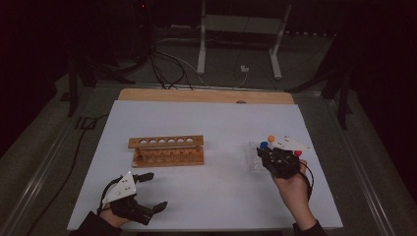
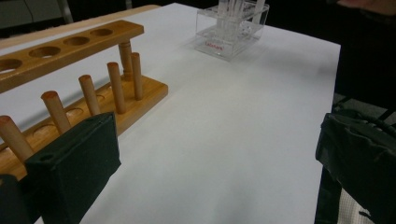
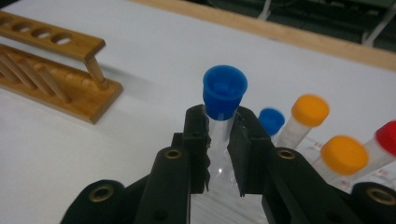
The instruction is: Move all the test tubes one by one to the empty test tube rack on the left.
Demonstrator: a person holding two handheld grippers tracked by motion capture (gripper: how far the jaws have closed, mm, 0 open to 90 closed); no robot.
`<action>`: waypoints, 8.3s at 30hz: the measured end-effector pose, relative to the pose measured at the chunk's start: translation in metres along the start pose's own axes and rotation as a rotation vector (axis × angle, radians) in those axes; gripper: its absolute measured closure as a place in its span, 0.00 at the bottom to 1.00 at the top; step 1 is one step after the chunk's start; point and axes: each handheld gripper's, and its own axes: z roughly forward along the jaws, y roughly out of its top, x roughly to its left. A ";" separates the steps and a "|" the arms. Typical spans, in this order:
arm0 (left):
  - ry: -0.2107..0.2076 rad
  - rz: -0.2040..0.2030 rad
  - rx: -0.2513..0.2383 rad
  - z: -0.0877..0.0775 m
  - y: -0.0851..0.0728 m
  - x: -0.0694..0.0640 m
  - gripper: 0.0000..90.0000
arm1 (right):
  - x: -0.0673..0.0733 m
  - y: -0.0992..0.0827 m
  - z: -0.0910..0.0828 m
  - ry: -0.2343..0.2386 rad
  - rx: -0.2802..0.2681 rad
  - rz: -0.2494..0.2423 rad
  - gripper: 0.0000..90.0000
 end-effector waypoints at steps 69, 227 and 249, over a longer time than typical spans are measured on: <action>-0.209 0.082 -0.014 0.077 0.102 -0.009 0.12 | 0.090 -0.019 0.015 0.321 0.041 -0.216 0.85; 0.214 -0.009 0.060 0.117 0.095 0.078 0.86 | 0.056 -0.012 -0.005 0.349 -0.124 -0.070 0.04; 0.135 -0.035 0.033 0.044 0.099 0.042 0.01 | 0.017 -0.003 -0.018 0.122 -0.159 -0.024 0.00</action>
